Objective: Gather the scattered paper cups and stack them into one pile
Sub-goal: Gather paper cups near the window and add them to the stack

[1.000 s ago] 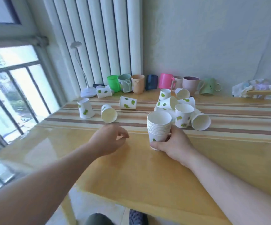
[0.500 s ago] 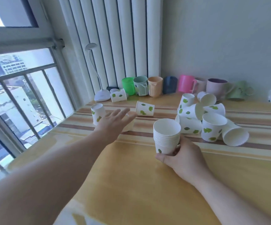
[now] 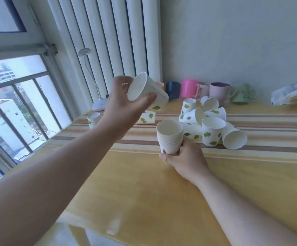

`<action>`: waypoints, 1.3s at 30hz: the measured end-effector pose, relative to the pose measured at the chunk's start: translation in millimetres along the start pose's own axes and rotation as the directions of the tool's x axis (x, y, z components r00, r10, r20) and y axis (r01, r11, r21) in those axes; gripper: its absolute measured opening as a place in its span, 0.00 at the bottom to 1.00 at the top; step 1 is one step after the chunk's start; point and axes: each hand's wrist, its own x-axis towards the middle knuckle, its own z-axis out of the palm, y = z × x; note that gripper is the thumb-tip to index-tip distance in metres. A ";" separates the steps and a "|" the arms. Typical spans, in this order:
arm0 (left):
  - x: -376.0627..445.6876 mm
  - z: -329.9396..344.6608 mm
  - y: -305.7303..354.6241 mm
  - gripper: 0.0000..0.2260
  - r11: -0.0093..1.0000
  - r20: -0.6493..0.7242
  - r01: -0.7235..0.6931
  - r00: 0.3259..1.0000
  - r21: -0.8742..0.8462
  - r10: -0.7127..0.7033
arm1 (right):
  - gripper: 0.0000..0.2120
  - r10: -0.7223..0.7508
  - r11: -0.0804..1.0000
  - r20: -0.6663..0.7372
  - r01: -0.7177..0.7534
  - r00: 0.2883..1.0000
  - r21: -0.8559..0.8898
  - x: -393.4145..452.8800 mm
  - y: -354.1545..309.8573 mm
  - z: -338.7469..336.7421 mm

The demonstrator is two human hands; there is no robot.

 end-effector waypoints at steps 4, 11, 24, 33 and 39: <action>-7.8 12.3 17.1 0.31 0.990 0.227 -0.025 0.974 0.141 -0.008 | 0.22 -0.015 1.000 -0.015 0.015 1.000 -0.003 -1.2 1.3 -0.7; -18.9 14.5 -13.7 0.38 0.928 0.401 0.014 0.900 0.371 -0.174 | 0.21 -0.032 0.999 -0.005 0.032 0.999 0.003 -2.7 2.4 -4.7; 19.2 -79.3 -121.4 0.19 0.621 -0.291 0.444 0.895 0.646 -0.337 | 0.19 -0.017 1.000 -0.016 0.016 1.000 -0.021 3.1 1.4 -1.8; 75.6 -86.7 -157.1 0.39 0.564 -0.143 0.442 0.857 0.698 -0.495 | 0.20 -0.016 1.000 -0.037 0.015 0.999 -0.009 6.4 4.5 2.4; 52.4 -50.2 -143.4 0.30 0.727 -0.019 0.348 0.908 0.592 -0.419 | 0.20 0.015 1.000 -0.039 -0.015 0.999 0.001 5.8 3.3 2.0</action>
